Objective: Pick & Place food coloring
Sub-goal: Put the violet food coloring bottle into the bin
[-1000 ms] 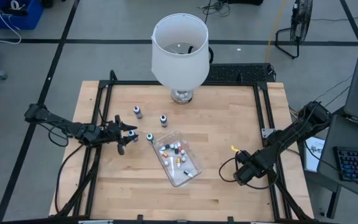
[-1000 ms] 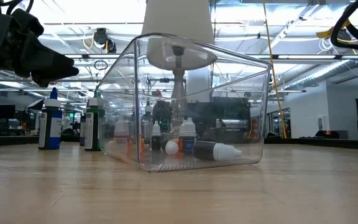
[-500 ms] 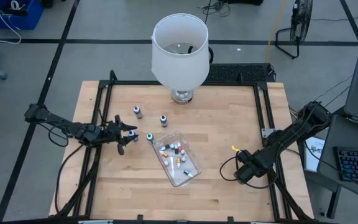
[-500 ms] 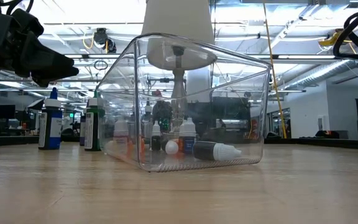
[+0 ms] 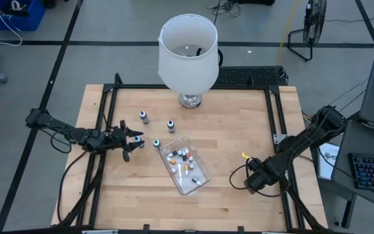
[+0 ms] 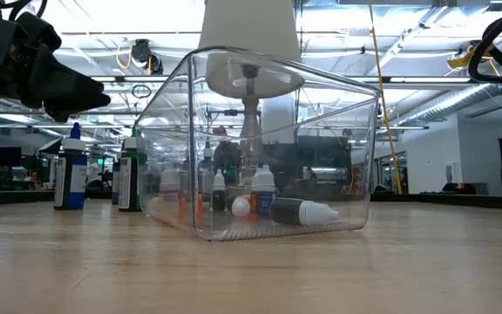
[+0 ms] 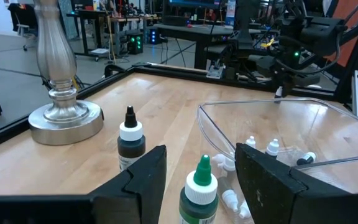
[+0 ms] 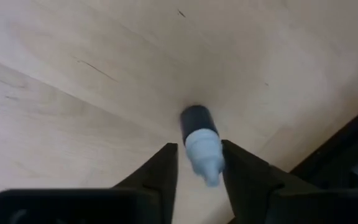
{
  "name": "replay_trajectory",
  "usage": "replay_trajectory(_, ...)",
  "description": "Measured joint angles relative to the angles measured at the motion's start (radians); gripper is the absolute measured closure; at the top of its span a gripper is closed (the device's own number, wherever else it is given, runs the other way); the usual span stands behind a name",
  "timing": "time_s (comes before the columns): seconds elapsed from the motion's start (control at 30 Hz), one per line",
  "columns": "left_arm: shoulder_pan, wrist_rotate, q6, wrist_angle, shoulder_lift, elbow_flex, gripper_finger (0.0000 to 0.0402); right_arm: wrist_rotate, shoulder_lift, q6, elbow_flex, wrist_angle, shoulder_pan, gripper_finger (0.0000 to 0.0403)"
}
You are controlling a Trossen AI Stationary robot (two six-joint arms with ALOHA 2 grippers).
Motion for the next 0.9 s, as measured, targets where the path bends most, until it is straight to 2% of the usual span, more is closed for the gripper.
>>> replay_trajectory(0.17,0.0,0.0,0.0,0.0,0.0,0.0,0.021,0.029,-0.001,-0.018,0.0,0.001,0.0,0.0347)
replay_trajectory(0.23,0.0,0.0,0.0,0.0,0.0,0.0,0.021,0.063,-0.001,-0.04,0.0,0.006,0.0,0.0356)
replay_trajectory(0.33,0.0,0.0,0.0,0.0,0.0,0.0,0.0211,0.167,-0.002,-0.084,0.001,0.031,0.0,0.0356)
replay_trajectory(0.53,0.0,0.0,0.0,0.0,0.0,0.0,0.021,0.46,0.002,-0.25,0.017,0.197,-0.019,0.0356)
replay_trajectory(0.73,0.0,0.0,0.0,0.0,0.0,0.0,0.021,0.66,0.0,-0.592,0.151,0.355,-0.09,0.0356)
replay_trajectory(0.9,0.0,0.0,0.0,0.0,0.0,0.0,0.021,0.79,0.0,-1.055,0.344,0.54,-0.134,0.0356)
